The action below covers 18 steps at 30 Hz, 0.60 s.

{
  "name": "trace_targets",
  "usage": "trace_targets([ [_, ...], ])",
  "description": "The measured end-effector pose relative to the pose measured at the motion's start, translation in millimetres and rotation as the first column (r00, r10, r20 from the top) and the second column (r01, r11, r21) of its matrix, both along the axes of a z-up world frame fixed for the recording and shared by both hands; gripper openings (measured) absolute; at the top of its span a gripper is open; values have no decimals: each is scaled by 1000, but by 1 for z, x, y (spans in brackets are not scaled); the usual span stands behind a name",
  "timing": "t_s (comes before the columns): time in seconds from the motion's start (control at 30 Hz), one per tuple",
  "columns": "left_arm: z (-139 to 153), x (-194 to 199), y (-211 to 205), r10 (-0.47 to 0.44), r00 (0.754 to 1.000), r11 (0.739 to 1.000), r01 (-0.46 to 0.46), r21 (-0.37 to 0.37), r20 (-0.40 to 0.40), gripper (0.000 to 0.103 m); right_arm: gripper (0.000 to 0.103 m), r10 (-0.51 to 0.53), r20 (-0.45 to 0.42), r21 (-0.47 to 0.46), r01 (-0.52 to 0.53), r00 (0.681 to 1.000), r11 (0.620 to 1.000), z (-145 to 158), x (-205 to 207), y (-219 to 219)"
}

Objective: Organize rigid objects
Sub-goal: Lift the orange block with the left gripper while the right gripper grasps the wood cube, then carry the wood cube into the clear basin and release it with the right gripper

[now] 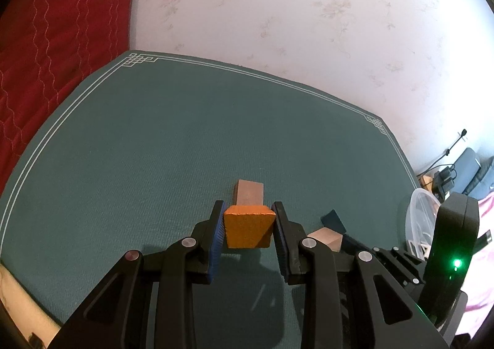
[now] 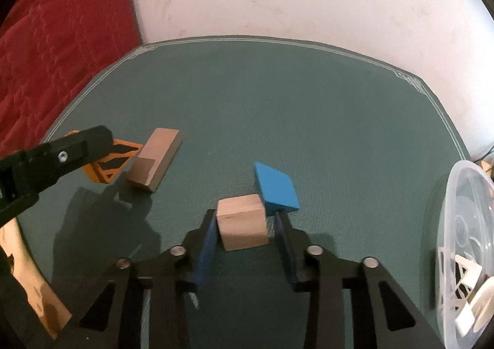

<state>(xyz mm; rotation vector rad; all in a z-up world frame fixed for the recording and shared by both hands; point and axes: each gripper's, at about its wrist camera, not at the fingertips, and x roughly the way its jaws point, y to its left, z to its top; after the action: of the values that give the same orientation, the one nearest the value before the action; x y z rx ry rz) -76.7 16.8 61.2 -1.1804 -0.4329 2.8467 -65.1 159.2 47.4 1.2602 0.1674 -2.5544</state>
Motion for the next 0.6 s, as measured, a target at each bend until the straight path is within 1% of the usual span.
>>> trace_targets([
  [0.13, 0, 1, -2, 0, 1000, 1000, 0, 5, -2, 31, 34, 7, -5, 2, -7, 1000, 1000, 0, 6, 2],
  [0.37, 1, 2, 0, -6, 1000, 1000, 6, 6, -4, 31, 34, -9, -20, -80, 8, 1000, 997, 13, 27, 26],
  [0.6, 5, 6, 7, -38, 999, 999, 38, 3, -20, 31, 34, -49, -47, -131, 42, 998, 991, 27, 44, 43],
])
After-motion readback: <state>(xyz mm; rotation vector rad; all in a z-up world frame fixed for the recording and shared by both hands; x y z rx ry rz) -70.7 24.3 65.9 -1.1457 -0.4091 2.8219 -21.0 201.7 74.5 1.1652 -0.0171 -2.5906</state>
